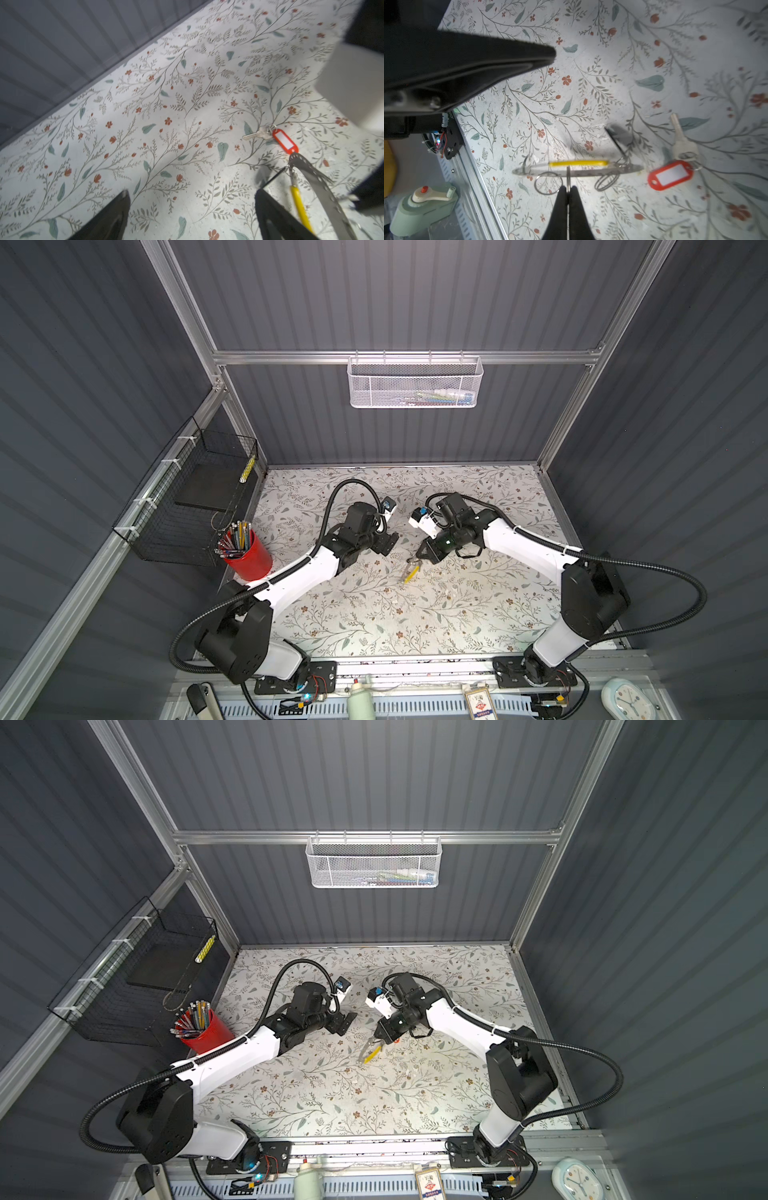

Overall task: Put the keys on the keyring
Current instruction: 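Raise the keyring with the right gripper while the left gripper grasps its rim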

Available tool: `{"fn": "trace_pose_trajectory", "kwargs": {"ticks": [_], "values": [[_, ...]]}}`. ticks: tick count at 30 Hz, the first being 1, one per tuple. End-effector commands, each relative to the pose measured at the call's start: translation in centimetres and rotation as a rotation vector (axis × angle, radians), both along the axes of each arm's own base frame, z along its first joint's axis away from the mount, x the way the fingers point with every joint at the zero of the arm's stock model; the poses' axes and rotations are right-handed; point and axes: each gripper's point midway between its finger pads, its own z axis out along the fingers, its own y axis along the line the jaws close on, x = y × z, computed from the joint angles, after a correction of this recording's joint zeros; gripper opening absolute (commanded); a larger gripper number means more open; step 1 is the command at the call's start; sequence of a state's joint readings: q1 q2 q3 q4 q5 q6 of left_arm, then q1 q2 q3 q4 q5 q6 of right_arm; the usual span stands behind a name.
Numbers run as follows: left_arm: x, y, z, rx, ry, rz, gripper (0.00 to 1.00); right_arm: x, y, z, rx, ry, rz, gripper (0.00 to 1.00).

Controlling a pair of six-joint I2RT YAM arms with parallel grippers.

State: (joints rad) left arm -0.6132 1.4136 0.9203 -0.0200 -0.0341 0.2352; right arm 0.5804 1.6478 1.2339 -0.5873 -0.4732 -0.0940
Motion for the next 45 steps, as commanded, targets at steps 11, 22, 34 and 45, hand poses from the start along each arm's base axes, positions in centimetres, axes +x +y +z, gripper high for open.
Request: {"fn": "trace_pose_trajectory", "kwargs": {"ticks": [11,22,34,45], "values": [[-4.9,-3.6,2.2,-0.016,-0.230,-0.455,0.71,3.3,-4.3,3.6,-0.097,-0.181,0.072,0.00],[-6.5,-6.4,4.0,-0.109,-0.309,-0.657,0.57,2.4,-4.3,4.7,-0.064,-0.381,0.235,0.00],[-7.5,-7.7,6.8,-0.249,-0.310,-0.707,0.46,0.3,-4.0,7.1,0.032,-0.708,0.414,0.00],[-9.4,-10.0,6.7,-0.222,-0.314,-0.788,0.40,-1.7,-3.1,9.5,0.167,-0.907,0.483,0.00]]}}
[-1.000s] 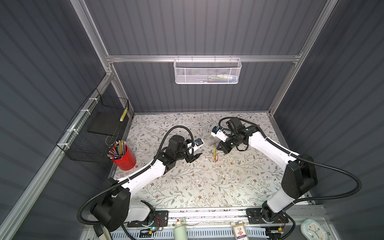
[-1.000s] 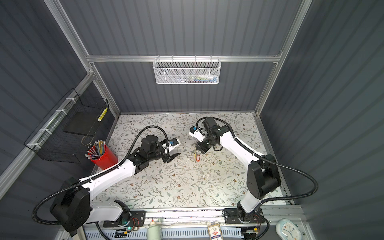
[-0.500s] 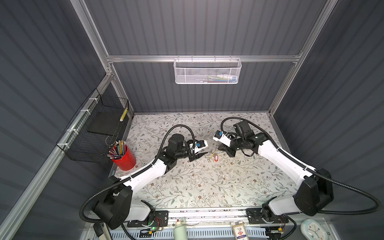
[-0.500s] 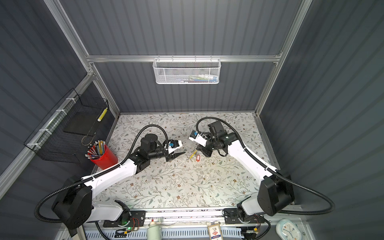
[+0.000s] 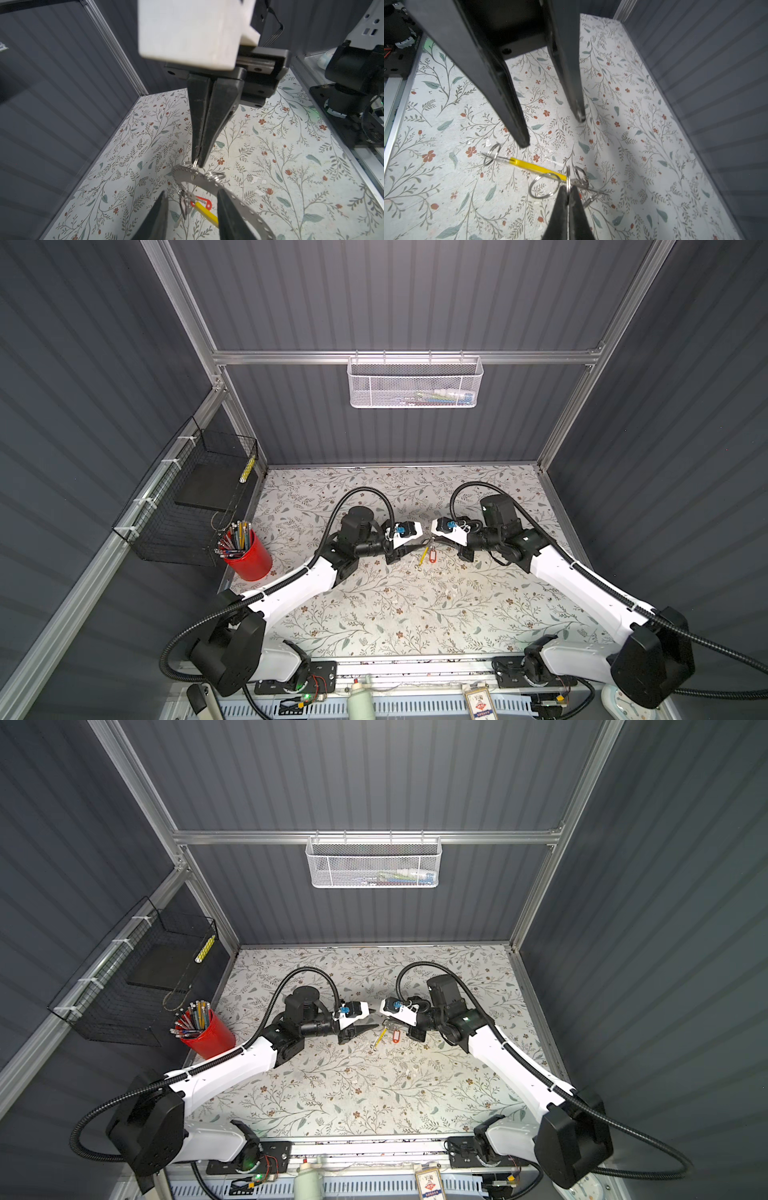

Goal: Put the keys on the keyring

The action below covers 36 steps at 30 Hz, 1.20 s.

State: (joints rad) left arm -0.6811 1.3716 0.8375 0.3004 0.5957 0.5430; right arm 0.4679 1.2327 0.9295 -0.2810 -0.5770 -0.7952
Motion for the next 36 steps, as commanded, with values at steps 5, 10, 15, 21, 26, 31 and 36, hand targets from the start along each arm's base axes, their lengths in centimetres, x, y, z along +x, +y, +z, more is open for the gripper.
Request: {"fn": "trace_pose_trajectory", "kwargs": {"ticks": [5,10,15,21,26,31,36], "values": [[0.3,-1.5,1.0,0.011,-0.055,-0.011,0.35,-1.3,0.7,1.9,0.073,-0.099,0.100,0.00],[0.4,-1.8,0.8,0.038,-0.064,-0.009,0.26,-1.8,0.8,2.1,0.080,-0.100,0.122,0.00],[0.2,-2.1,0.6,0.055,-0.065,-0.020,0.14,-2.0,0.8,2.3,0.080,-0.103,0.134,0.00],[-0.1,-2.3,0.6,0.069,-0.056,-0.042,0.00,-2.0,0.8,2.8,0.097,-0.105,0.129,0.00],[-0.5,-2.7,2.4,-0.024,-0.019,-0.078,0.00,-0.8,-0.5,2.7,0.153,-0.071,0.011,0.23],[-0.3,-2.4,4.2,-0.147,0.044,-0.120,0.00,-0.5,-2.5,4.0,0.290,-0.094,-0.083,0.33],[-0.6,-2.9,5.1,-0.204,0.081,-0.178,0.00,-0.8,-2.9,5.2,0.347,-0.082,-0.096,0.31]]}}
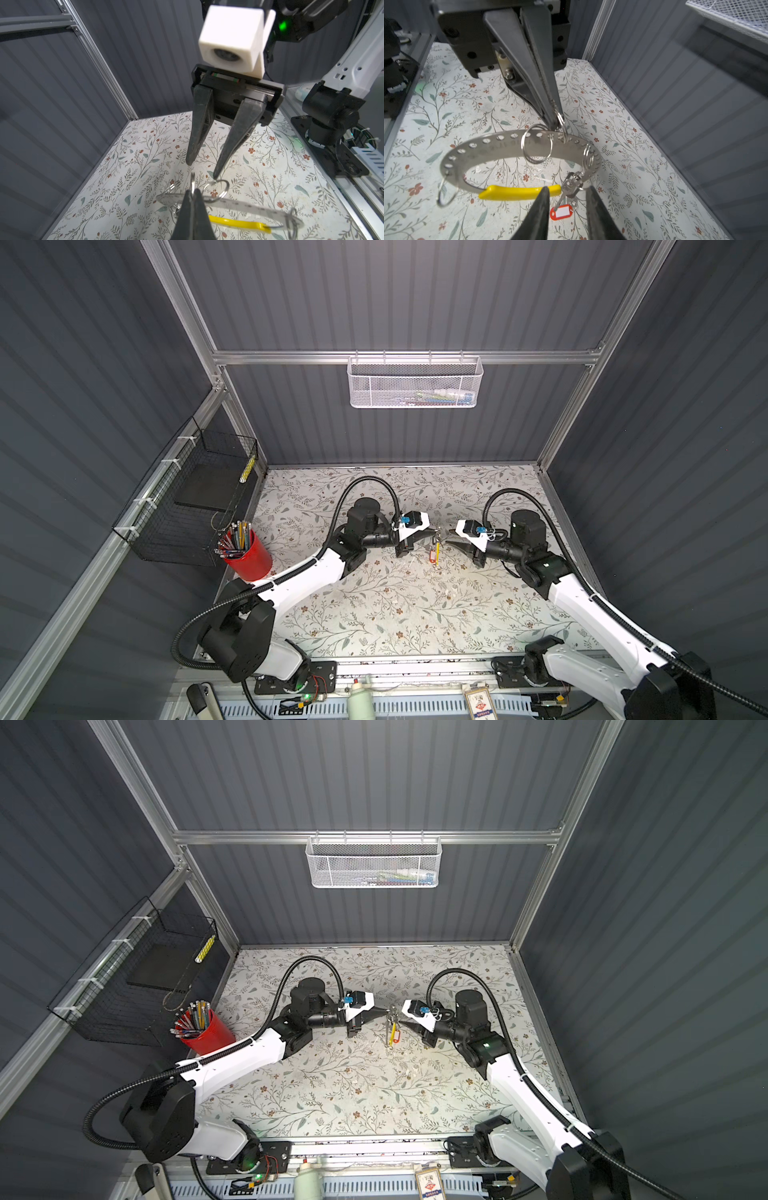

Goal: Put the keys on the keyring

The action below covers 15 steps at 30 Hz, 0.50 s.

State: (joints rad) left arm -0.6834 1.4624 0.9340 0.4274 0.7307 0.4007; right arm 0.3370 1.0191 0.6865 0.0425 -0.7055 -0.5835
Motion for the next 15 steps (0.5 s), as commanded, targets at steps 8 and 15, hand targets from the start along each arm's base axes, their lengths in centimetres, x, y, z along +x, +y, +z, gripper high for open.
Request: {"fn": "trace_pose_trajectory", "kwargs": {"ticks": [8,15], "values": [[-1.1,-0.8,2.1,-0.106,0.058,-0.117,0.00,-0.7,0.4,5.0,0.178,-0.038,0.048,0.27],[-1.3,-0.8,2.8,-0.124,0.054,-0.129,0.00,-1.8,1.1,5.0,0.192,0.021,0.131,0.26]]}}
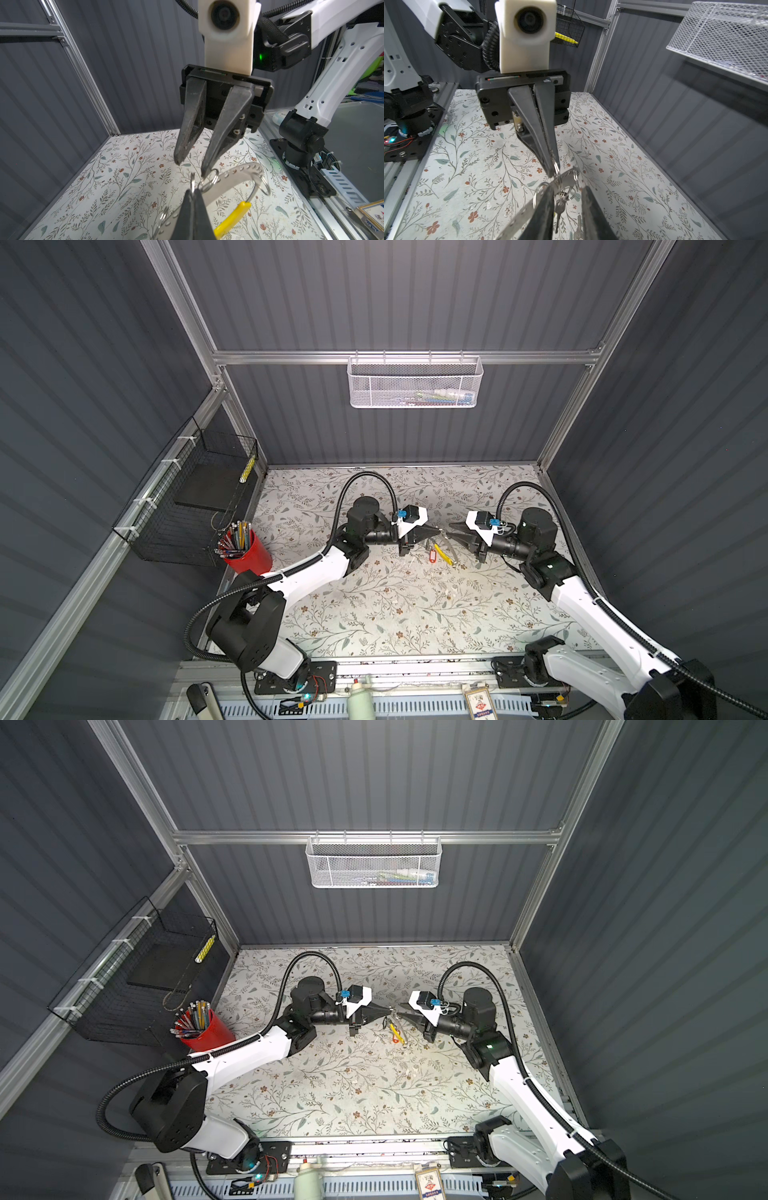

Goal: Put the keys on the keyring

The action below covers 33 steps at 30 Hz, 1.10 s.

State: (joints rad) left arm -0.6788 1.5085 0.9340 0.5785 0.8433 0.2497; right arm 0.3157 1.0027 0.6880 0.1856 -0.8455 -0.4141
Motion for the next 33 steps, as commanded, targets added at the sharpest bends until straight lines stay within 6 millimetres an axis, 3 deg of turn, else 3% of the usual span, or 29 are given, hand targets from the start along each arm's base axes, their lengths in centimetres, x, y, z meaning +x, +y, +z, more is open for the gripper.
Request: {"fn": "trace_pose_trajectory", "kwargs": {"ticks": [1,16,23,27,29,30,33], "values": [[-0.5,-0.1,1.6,-0.041,-0.021,-0.039,0.00,-0.7,0.4,1.3,0.032,0.014,0.057,0.26],[-1.2,-0.2,2.1,-0.055,-0.029,-0.077,0.00,-0.8,1.2,1.0,0.040,0.084,0.128,0.18],[-1.5,-0.5,1.5,-0.024,-0.034,-0.097,0.00,-1.1,1.2,1.4,0.035,0.067,0.141,0.01],[-0.9,-0.5,0.9,0.016,-0.042,-0.063,0.00,-1.2,1.0,1.5,0.021,0.046,0.125,0.00],[-0.1,-0.5,0.6,0.057,-0.061,-0.011,0.36,-0.7,0.6,0.9,-0.017,0.059,0.084,0.00],[0.3,-0.4,0.6,0.080,-0.095,0.023,0.43,-0.5,0.4,0.6,-0.043,0.063,0.065,0.00],[1.5,0.0,-0.2,0.201,-0.218,0.124,0.45,0.1,-0.4,-0.4,-0.128,0.087,-0.002,0.00]]}}
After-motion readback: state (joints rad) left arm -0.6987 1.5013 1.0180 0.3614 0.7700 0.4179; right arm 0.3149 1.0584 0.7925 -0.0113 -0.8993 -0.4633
